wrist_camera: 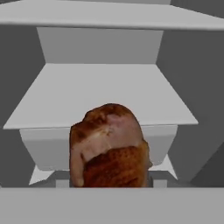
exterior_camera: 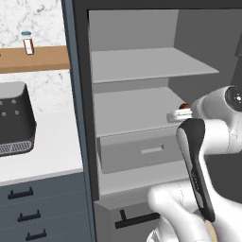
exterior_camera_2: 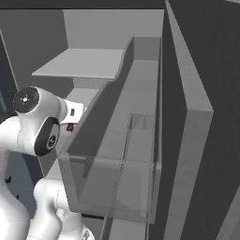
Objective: Place one corn and one chicken drumstick in each tupperware on the nearby counter, to pack two identical lunches.
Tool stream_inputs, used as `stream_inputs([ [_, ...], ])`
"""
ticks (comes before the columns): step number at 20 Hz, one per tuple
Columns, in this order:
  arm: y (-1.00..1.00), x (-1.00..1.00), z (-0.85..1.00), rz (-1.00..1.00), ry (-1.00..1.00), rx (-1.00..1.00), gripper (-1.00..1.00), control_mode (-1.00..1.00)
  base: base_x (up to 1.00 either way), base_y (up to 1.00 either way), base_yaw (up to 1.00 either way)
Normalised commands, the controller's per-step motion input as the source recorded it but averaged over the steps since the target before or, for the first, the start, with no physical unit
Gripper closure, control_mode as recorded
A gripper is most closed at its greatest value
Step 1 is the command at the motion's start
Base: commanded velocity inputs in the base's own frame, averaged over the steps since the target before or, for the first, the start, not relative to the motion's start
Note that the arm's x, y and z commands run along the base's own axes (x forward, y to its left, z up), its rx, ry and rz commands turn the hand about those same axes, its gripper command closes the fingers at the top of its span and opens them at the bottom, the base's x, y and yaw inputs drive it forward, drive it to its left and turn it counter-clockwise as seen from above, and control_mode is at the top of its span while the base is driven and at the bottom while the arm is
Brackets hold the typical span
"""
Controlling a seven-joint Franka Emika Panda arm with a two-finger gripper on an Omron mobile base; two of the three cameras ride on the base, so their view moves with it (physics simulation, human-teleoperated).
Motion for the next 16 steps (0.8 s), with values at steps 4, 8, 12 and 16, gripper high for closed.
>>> stream_inputs([
  [4,0.00,-0.25,-0.13,-0.01,0.00,0.00,1.00,1.00,-0.75,0.03,-0.03],
  [8,0.00,0.00,0.00,0.00,0.00,0.00,1.00,1.00,-1.00,0.41,0.00],
  [12,0.00,0.00,0.00,0.00,0.00,0.00,1.00,1.00,-0.92,0.89,0.00],
  [16,0.00,0.00,0.00,0.00,0.00,0.00,1.00,1.00,-0.11,1.00,0.00],
])
